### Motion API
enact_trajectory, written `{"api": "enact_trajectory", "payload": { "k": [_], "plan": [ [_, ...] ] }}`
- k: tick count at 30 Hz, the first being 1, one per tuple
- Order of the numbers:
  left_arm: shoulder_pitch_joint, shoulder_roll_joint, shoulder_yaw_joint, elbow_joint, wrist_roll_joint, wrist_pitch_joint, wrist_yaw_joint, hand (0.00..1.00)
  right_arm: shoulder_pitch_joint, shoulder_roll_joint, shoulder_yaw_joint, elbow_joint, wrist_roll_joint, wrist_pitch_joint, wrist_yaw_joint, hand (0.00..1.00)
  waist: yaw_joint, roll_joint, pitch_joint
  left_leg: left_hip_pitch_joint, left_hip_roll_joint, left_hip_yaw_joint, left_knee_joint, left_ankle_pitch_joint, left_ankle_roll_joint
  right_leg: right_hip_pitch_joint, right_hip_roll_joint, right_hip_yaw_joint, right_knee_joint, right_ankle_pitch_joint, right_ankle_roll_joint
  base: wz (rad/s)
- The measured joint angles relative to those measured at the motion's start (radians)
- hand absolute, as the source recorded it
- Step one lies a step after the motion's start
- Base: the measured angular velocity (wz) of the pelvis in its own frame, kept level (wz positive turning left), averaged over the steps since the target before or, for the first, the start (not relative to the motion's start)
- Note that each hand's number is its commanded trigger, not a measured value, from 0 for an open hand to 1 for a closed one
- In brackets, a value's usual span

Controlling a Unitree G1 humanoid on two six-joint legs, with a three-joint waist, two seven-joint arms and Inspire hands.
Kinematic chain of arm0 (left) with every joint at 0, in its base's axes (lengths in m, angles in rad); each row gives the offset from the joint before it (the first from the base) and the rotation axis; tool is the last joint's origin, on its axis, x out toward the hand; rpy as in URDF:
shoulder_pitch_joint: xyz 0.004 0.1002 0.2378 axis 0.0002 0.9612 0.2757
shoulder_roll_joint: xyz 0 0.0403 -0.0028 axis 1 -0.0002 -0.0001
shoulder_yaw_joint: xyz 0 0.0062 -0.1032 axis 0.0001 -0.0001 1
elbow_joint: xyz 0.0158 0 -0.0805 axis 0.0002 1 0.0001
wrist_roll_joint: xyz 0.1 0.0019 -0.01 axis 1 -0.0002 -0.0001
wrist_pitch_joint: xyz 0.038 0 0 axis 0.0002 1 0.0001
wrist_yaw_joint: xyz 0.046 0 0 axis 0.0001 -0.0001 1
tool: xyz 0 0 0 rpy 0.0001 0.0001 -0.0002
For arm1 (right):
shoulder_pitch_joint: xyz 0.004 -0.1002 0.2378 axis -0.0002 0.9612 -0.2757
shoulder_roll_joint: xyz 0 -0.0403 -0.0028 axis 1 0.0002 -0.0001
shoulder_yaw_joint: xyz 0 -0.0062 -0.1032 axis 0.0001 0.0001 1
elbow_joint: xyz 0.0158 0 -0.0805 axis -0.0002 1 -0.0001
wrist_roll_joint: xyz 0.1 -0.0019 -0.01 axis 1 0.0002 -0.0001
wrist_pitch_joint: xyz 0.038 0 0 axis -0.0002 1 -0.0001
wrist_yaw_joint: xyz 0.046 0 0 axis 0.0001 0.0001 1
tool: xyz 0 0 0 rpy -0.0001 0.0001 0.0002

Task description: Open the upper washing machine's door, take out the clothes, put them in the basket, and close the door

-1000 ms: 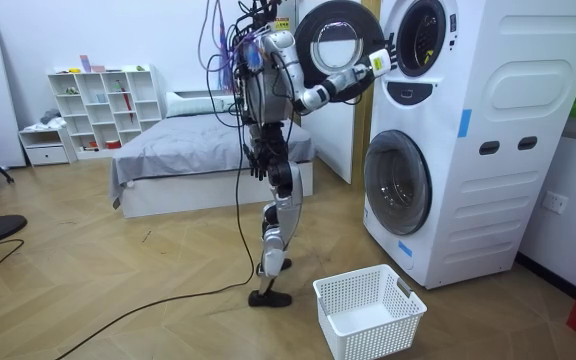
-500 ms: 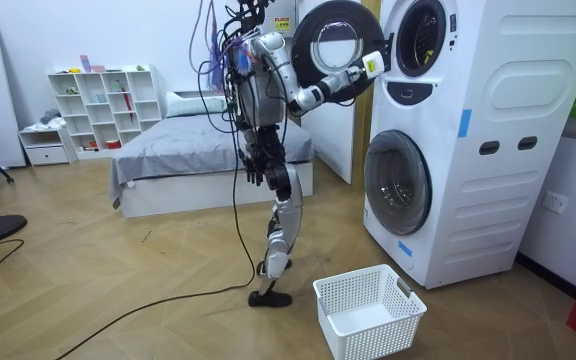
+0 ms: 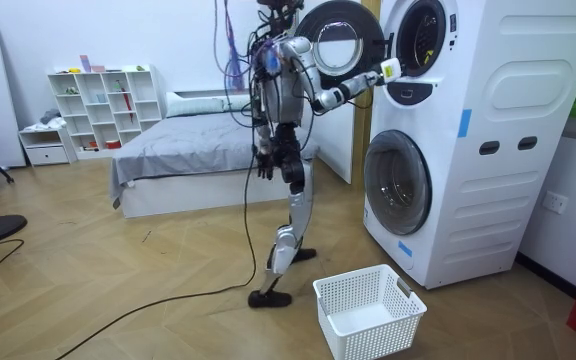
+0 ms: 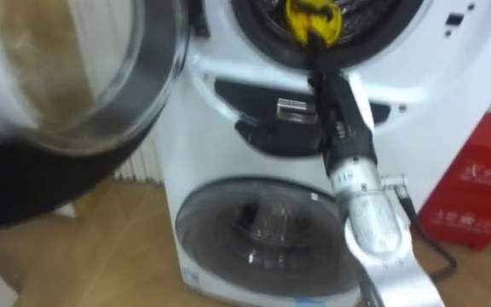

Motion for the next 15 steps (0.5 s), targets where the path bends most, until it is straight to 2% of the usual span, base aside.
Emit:
{"api": "enact_trajectory", "payload": {
  "k": [1,2,3,4,5,6,7,8,9,10,11,12,13,14,15],
  "plan": [
    [-0.021,0.010,-0.001,0.000,-0.015,-0.006,0.014,0.00,0.002,-0.002,0.000,0.000,-0.001,-0.007,-0.005,0.00,-0.007,0.001,0.0016,0.031,-0.012,0.001,-0.010,-0.015,0.009,-0.016,-0.017,0.007,0.074,0.031,-0.004,-0.06],
    [-0.032,0.013,-0.001,0.000,-0.019,-0.008,0.020,0.00,0.003,-0.002,0.000,0.001,0.000,-0.013,-0.006,0.00,-0.009,0.004,0.0038,0.047,-0.017,-0.001,-0.017,-0.021,0.013,-0.024,-0.020,0.019,0.104,0.053,-0.008,-0.03],
    [-0.047,0.016,-0.002,0.000,-0.020,-0.015,0.033,0.00,0.009,-0.001,0.000,0.001,-0.001,-0.021,-0.006,0.00,-0.015,0.007,0.0051,0.078,-0.023,-0.006,-0.038,-0.030,0.021,-0.040,-0.023,0.038,0.159,0.101,-0.012,-0.07],
    [-0.072,0.019,-0.003,-0.003,-0.021,-0.018,0.038,0.00,0.024,0.000,-0.001,0.001,-0.005,-0.038,-0.006,0.00,-0.022,0.021,0.0093,0.106,-0.022,-0.014,-0.063,-0.035,0.027,-0.059,-0.020,0.048,0.199,0.137,-0.021,-0.11],
    [-0.082,0.020,-0.003,-0.004,-0.022,-0.018,0.040,0.00,0.028,0.000,-0.001,0.000,-0.008,-0.045,-0.002,0.00,-0.025,0.022,0.0085,0.115,-0.019,-0.019,-0.073,-0.036,0.028,-0.075,-0.012,0.053,0.204,0.127,-0.019,-0.07],
    [-0.106,0.021,-0.003,-0.011,-0.027,-0.017,0.048,0.00,0.028,0.000,-0.006,-0.004,-0.017,-0.048,0.006,0.00,-0.038,0.025,0.0085,0.124,-0.006,-0.025,-0.089,-0.035,0.028,-0.113,0.016,0.054,0.198,0.073,-0.021,0.00],
    [-0.114,0.020,-0.003,-0.021,-0.034,-0.018,0.051,0.00,0.028,-0.001,-0.009,-0.006,-0.021,-0.047,0.007,0.00,-0.042,0.027,0.0083,0.127,0.002,-0.028,-0.096,-0.035,0.028,-0.138,0.034,0.054,0.189,0.050,-0.024,0.05],
    [-0.130,0.019,-0.004,-0.030,-0.035,-0.021,0.052,0.00,0.028,-0.002,-0.016,-0.006,-0.026,-0.044,0.012,0.00,-0.043,0.030,0.0079,0.137,0.017,-0.028,-0.104,-0.034,0.028,-0.180,0.072,0.048,0.141,0.029,-0.024,0.00],
    [-0.145,0.018,-0.007,-0.029,-0.034,-0.028,0.052,0.00,0.027,-0.001,-0.017,-0.006,-0.030,-0.034,0.018,0.00,-0.038,0.033,0.0066,0.152,0.028,-0.024,-0.114,-0.034,0.027,-0.206,0.105,0.052,0.057,0.023,-0.031,-0.05],
    [-0.146,0.016,-0.009,-0.029,-0.034,-0.033,0.051,0.00,0.027,-0.001,-0.017,-0.006,-0.032,-0.032,0.022,0.00,-0.032,0.035,0.0065,0.165,0.032,-0.021,-0.125,-0.034,0.026,-0.212,0.121,0.059,0.003,0.027,-0.037,-0.16],
    [-0.139,0.013,-0.017,-0.030,-0.033,-0.040,0.051,0.00,0.026,-0.001,-0.017,-0.007,-0.033,-0.027,0.027,0.00,-0.019,0.038,0.0055,0.192,0.034,-0.010,-0.146,-0.034,0.025,-0.217,0.144,0.074,-0.111,0.056,-0.049,-0.15],
    [-0.125,0.012,-0.021,-0.028,-0.028,-0.039,0.052,0.00,0.026,-0.001,-0.017,-0.007,-0.035,-0.026,0.030,0.00,-0.017,0.043,0.0027,0.214,0.032,-0.007,-0.167,-0.037,0.020,-0.214,0.158,0.079,-0.196,0.150,-0.060,-0.08],
    [-0.099,0.008,-0.021,-0.026,-0.025,-0.037,0.052,0.00,0.028,-0.004,-0.016,-0.007,-0.035,-0.024,0.035,0.00,-0.017,0.060,-0.0073,0.239,0.035,-0.012,-0.190,-0.037,0.013,-0.198,0.169,0.076,-0.221,0.193,-0.069,-0.04],
    [-0.088,0.008,-0.021,-0.026,-0.023,-0.037,0.053,0.00,0.026,-0.005,-0.016,-0.010,-0.034,-0.024,0.038,0.00,-0.014,0.065,-0.0167,0.250,0.040,-0.010,-0.204,-0.036,0.010,-0.186,0.177,0.073,-0.235,0.200,-0.071,-0.10],
    [-0.065,0.009,-0.020,-0.018,-0.016,-0.034,0.059,0.00,0.026,-0.010,-0.017,-0.027,-0.031,-0.025,0.038,0.00,-0.008,0.081,-0.0148,0.268,0.047,-0.009,-0.223,-0.034,0.005,-0.162,0.187,0.071,-0.274,0.210,-0.073,-0.13]
  ]
}}
